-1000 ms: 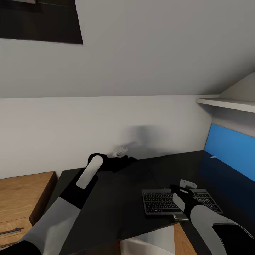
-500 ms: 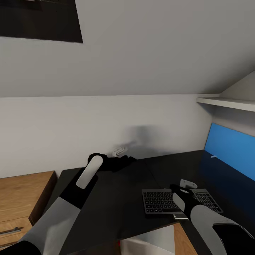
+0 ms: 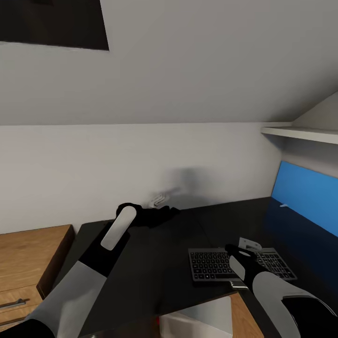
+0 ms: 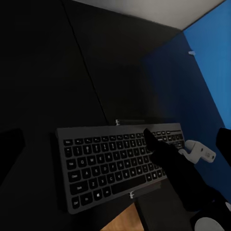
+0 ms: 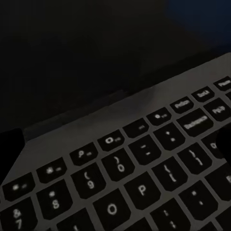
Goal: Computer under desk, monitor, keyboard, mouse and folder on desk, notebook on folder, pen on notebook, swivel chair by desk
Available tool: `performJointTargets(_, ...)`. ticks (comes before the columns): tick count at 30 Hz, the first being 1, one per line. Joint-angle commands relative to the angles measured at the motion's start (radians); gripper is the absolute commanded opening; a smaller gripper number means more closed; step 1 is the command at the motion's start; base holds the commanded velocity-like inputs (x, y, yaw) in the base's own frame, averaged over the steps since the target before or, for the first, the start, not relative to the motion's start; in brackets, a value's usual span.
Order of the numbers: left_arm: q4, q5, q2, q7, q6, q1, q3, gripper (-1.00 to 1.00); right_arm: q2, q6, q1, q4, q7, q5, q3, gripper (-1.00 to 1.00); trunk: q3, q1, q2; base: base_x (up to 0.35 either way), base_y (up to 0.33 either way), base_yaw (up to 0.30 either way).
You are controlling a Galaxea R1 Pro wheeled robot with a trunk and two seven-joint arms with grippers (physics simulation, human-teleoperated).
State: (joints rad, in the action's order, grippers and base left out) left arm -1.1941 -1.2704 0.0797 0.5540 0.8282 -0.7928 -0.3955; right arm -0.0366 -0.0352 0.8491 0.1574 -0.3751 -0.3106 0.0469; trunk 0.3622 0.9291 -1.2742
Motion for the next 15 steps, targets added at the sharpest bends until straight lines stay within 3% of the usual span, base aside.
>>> performJointTargets(1, -0.001, -0.011, 0.000, 0.010, 0.000, -0.001, 0.000, 1.00, 0.000, -0.004, 0.001, 0.000, -0.002, -0.010, 0.005, 1.00, 0.001, 0.000, -0.001, 0.000, 0.000, 0.000)
performJointTargets(5, -0.001, -0.011, 0.000, 0.011, 0.000, -0.001, 0.000, 1.00, 0.000, -0.005, 0.001, -0.002, -0.002, -0.010, 0.005, 1.00, 0.001, 0.000, -0.001, 0.000, 0.000, 0.000)
performJointTargets(15, -0.002, -0.011, 0.000, 0.012, -0.001, -0.001, 0.000, 1.00, -0.001, -0.005, 0.000, -0.004, 0.000, -0.014, 0.004, 1.00, 0.033, 0.038, -0.071, 0.000, 0.000, 0.000)
